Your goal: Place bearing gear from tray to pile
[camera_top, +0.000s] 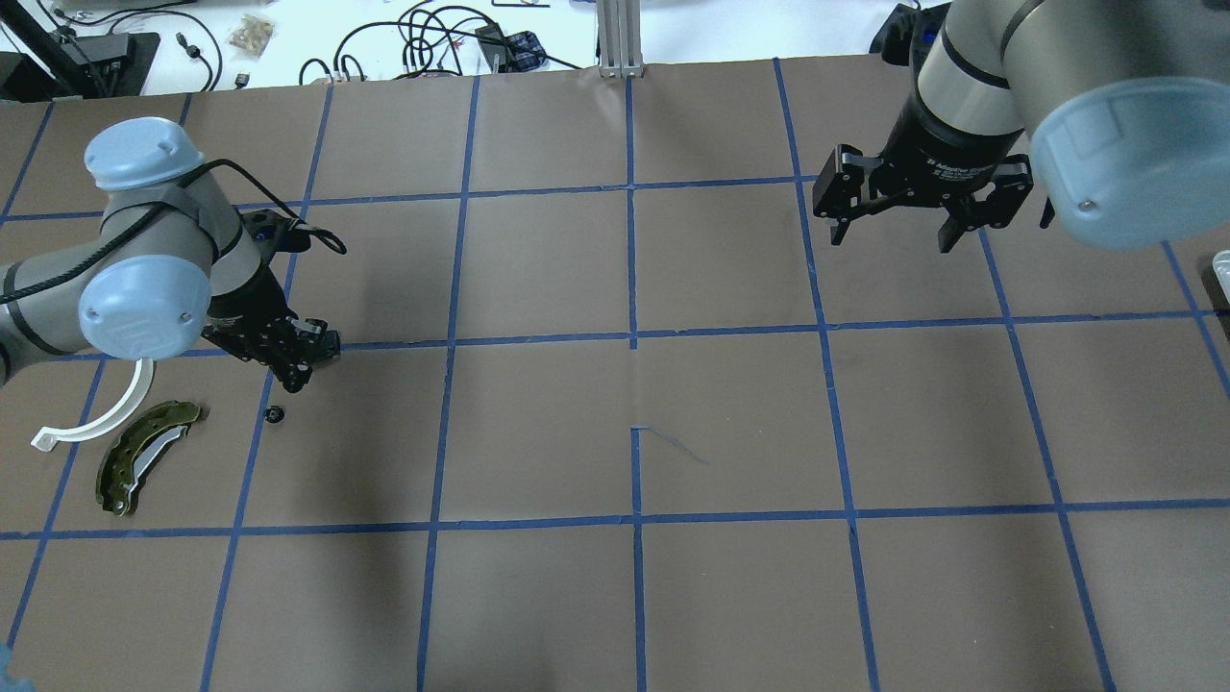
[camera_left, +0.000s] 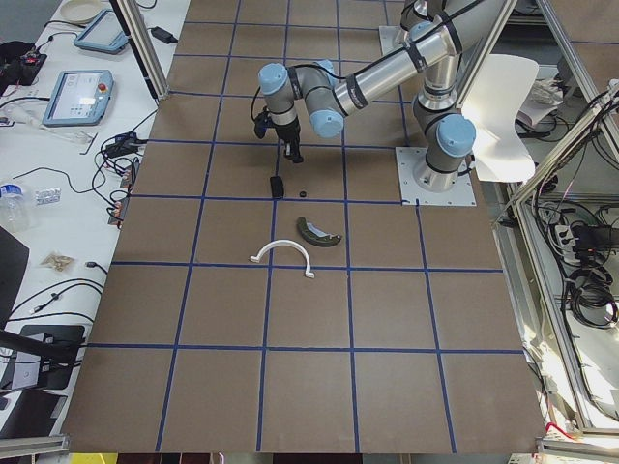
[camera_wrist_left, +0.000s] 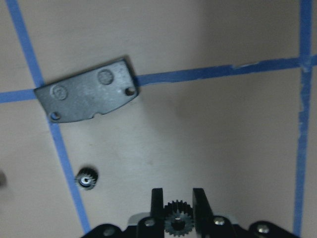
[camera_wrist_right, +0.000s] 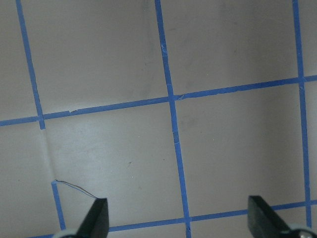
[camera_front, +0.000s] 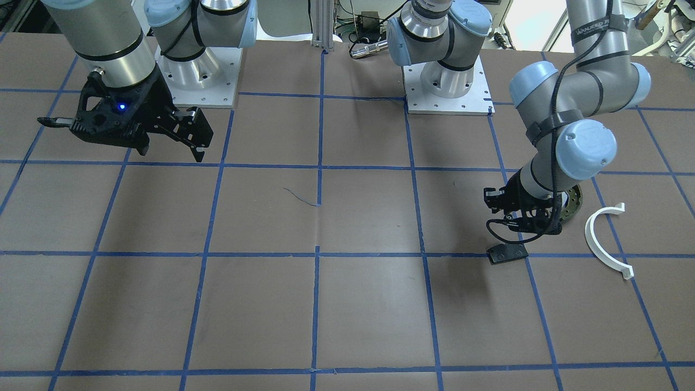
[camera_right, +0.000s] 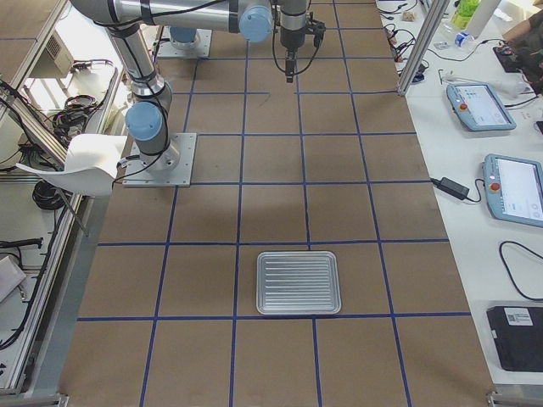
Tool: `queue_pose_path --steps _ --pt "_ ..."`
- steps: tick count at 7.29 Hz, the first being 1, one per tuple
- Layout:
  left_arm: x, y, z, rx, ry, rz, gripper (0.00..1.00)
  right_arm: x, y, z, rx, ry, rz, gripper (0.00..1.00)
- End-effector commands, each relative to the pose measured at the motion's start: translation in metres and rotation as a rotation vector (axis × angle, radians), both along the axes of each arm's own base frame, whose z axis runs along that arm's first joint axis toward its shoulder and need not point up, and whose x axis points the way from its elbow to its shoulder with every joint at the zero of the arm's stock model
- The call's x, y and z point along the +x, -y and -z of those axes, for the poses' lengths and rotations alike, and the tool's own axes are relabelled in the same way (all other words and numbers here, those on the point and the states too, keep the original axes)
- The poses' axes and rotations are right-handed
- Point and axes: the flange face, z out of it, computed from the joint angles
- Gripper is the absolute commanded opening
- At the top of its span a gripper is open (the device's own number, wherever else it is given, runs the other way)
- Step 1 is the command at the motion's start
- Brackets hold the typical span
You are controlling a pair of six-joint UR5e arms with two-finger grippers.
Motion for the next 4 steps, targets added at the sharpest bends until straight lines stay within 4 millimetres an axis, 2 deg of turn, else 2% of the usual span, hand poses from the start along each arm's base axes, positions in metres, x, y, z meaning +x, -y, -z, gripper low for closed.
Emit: queue_pose_path --steps 1,2,3,4 --pt "0.05 -0.017 0.019 0.018 -0.017 -0.042 0.0 0.0 0.0 0.003 0.011 -0.002 0.003 1.0" --pt "0.059 -0.011 0.024 -0.022 0.016 -0.034 0.0 0.0 0.0 0.002 0.004 -0.002 0.001 1.0" --pt "0.06 -0.012 0.027 -0.021 0.02 -0.034 0.0 0.0 0.0 0.002 0.003 0.0 0.001 1.0" --pt "0.059 -0.013 0.029 -0.017 0.018 -0.032 0.05 0.0 0.001 0.002 0.002 0.0 0.001 1.0"
